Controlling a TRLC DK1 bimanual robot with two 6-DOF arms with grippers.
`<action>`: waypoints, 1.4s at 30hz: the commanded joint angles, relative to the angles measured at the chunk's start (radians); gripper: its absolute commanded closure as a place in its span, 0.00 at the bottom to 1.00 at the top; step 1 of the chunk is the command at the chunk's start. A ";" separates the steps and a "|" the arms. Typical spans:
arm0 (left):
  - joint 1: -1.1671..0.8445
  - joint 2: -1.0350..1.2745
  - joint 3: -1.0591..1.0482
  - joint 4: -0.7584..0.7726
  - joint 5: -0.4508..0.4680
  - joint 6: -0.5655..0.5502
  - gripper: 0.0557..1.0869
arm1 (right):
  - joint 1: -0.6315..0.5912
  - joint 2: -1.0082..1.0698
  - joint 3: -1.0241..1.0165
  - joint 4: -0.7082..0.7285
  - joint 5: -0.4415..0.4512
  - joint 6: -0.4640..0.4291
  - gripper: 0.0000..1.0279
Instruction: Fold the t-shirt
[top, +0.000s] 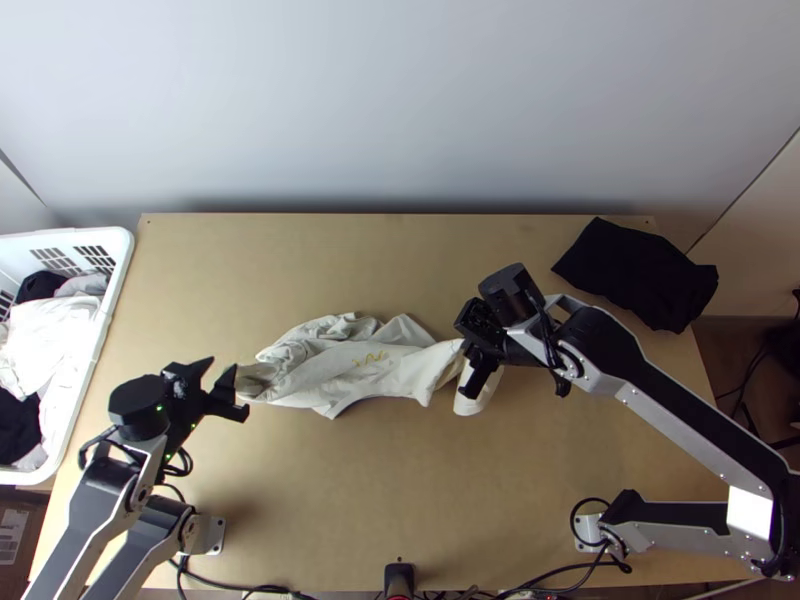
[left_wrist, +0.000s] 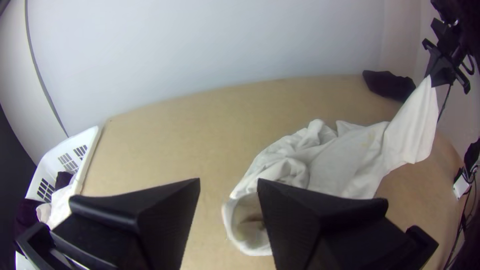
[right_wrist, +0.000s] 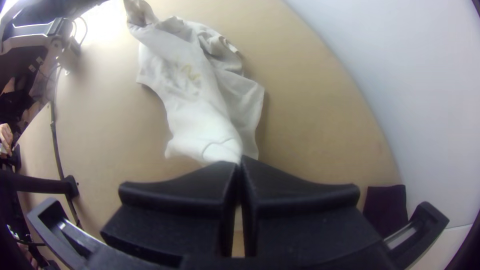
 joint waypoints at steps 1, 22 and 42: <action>-0.040 0.001 0.122 -0.204 0.022 -0.004 0.29 | 0.002 0.009 -0.007 -0.001 0.001 -0.001 0.97; -0.404 0.460 0.082 -0.003 0.074 -0.021 0.23 | 0.002 0.021 0.002 -0.001 0.001 0.001 0.97; -0.533 0.719 0.169 0.103 0.062 -0.050 0.16 | -0.008 0.047 0.028 0.000 0.001 -0.002 0.97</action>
